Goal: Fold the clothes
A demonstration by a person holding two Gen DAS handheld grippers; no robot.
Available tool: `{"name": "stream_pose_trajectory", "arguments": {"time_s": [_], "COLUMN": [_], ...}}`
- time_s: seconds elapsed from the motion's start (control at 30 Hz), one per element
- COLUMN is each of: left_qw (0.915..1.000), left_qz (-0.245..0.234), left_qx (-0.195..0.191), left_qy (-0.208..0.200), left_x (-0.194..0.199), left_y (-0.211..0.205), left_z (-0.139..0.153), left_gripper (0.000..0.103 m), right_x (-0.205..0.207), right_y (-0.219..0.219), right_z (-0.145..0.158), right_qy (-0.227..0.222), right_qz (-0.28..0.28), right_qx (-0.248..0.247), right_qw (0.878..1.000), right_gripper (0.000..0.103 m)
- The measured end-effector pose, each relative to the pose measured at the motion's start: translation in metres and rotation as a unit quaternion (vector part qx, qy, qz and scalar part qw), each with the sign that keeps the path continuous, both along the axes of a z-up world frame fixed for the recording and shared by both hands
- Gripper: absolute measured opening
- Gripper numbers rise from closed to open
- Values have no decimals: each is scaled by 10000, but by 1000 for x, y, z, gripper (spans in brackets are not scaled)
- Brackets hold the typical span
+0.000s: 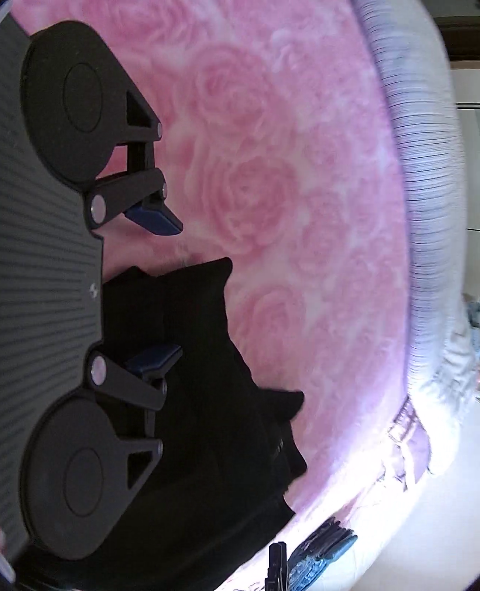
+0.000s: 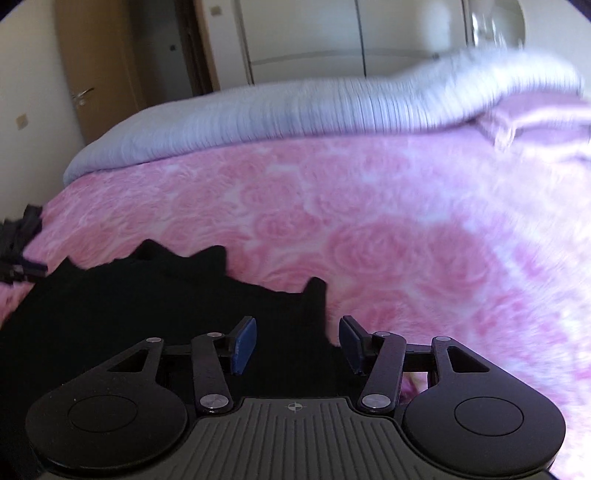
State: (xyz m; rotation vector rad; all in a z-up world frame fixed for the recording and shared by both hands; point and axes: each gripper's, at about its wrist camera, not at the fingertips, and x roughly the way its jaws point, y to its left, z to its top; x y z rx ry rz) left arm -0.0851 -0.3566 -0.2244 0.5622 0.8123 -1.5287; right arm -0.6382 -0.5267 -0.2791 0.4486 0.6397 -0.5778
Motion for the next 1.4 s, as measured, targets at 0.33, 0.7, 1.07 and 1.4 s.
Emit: {"name": "stream_pose_trajectory", "arguments": {"time_s": [0.33,0.7,1.07,1.4], "left_qw": [9979,9945,9992,9958], "left_qz": [-210,-176,163,-271], "left_qx": [-568,-1021,-373,-671], "left_qy": [225,167,-59,-555], "left_x": [-8,0,13,-40], "left_y": [18,-17,-24,79], "left_z": [15,33,-16,9], "left_gripper": [9,10,22,23], "right_x": [2,-14,1,-99], "right_y": [3,-7,-32,119], "right_z": [-14,40,-21,35], "right_qy": [148,-321,625,-315], "right_qz": [-132,-360,-501,-384], "right_qx": [-2,-898,-536,-454], "right_qw": [9998,9948,9953,9977], "right_gripper": [8,8,41,45]}}
